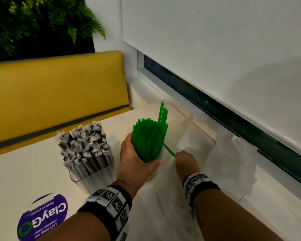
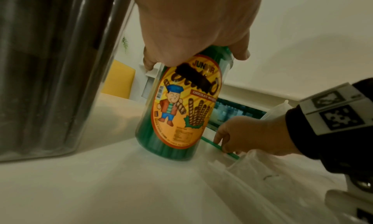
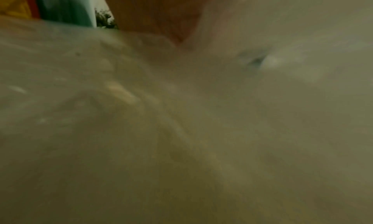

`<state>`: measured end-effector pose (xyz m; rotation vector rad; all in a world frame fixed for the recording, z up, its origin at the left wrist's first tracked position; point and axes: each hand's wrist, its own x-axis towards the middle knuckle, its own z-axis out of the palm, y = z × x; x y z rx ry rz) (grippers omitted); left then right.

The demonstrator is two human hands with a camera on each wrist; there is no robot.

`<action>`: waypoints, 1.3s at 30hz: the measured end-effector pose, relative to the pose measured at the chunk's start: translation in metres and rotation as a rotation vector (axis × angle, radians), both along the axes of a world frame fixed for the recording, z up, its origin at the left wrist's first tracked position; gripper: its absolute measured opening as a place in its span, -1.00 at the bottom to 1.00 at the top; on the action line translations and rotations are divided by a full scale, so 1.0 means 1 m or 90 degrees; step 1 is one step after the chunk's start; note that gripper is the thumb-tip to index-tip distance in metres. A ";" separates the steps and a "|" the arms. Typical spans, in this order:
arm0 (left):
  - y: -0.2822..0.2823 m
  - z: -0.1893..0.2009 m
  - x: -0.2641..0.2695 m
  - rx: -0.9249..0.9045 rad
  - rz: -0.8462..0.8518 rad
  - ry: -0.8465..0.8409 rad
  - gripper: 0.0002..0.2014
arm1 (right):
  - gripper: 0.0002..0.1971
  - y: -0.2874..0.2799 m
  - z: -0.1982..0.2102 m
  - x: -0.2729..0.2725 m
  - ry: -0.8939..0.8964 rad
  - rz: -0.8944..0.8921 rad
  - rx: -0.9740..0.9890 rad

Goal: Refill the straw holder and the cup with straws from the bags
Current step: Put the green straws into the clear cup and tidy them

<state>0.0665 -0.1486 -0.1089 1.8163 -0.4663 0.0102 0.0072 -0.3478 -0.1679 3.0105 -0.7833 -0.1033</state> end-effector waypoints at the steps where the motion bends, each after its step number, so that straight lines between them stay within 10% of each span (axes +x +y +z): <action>1: 0.000 -0.001 0.000 0.003 -0.002 -0.008 0.13 | -0.72 0.002 0.002 0.001 0.006 0.005 0.000; 4: -0.005 -0.002 -0.003 -0.004 0.019 -0.026 0.10 | -0.68 0.000 0.023 0.012 -0.037 -0.032 0.116; 9: -0.014 -0.002 -0.006 -0.013 0.053 -0.009 0.10 | -0.86 0.024 0.112 0.005 -0.621 -0.279 0.596; 12: -0.016 -0.001 -0.005 -0.013 0.049 0.016 0.14 | -0.87 0.067 0.146 -0.026 -0.796 -0.201 0.631; 29: -0.013 -0.001 -0.001 -0.045 0.043 0.008 0.09 | -0.89 0.096 0.127 -0.037 -0.725 0.161 0.139; 39: -0.014 0.003 -0.005 -0.084 0.040 0.017 -0.01 | -0.89 0.106 0.112 -0.029 -0.715 0.158 0.239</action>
